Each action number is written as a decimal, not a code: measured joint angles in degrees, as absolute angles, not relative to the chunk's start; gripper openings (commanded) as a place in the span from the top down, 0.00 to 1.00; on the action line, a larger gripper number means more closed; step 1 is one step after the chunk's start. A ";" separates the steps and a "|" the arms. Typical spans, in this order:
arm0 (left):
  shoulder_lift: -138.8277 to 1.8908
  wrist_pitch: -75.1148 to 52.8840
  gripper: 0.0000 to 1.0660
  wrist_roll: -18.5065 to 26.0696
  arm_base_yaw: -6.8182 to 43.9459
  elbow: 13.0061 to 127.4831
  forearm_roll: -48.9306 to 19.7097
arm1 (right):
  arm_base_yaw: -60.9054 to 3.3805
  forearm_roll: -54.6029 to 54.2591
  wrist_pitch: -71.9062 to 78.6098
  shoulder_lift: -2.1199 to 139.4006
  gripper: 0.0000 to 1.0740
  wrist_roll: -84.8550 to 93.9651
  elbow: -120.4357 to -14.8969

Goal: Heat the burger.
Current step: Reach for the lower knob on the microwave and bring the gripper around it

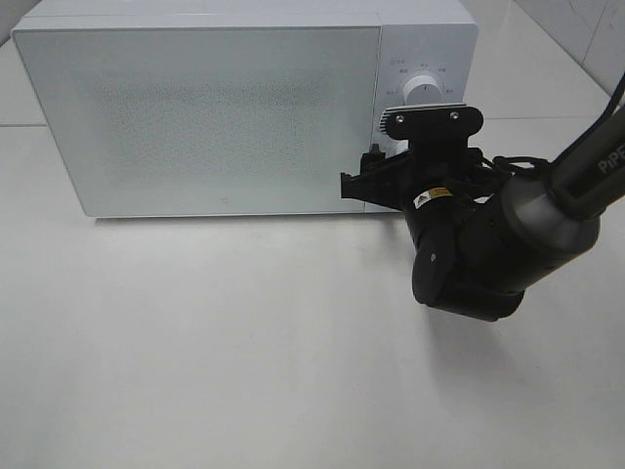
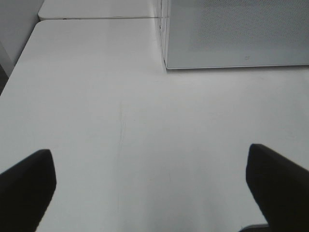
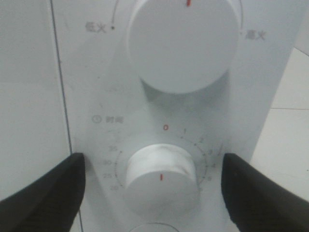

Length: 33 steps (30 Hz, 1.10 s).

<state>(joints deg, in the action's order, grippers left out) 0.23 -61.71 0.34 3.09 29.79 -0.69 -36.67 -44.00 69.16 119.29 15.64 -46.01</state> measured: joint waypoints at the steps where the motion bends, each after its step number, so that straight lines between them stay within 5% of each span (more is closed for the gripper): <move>1: 0.23 -61.71 0.06 0.34 3.09 29.79 -0.69 | -36.38 -43.89 69.16 119.29 0.29 15.58 -46.01; 10: 0.23 -61.71 0.06 0.34 3.09 29.79 -0.69 | -36.38 -43.72 69.10 119.29 0.40 15.01 -46.01; 17: 0.23 -61.71 0.06 0.34 3.09 29.79 -0.69 | -36.27 -43.89 69.10 119.29 0.87 14.50 -46.01; 20: 0.23 -61.71 0.06 0.34 3.09 29.79 -0.69 | -36.27 -43.89 69.10 119.29 0.96 14.50 -46.01; 33: 0.23 -61.71 0.06 0.34 3.09 29.79 -0.69 | -36.27 -43.89 69.10 119.29 0.99 14.15 -46.01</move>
<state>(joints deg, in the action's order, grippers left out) 0.23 -61.71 0.34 3.09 29.79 -0.69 -36.27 -43.89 69.10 119.29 14.15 -46.01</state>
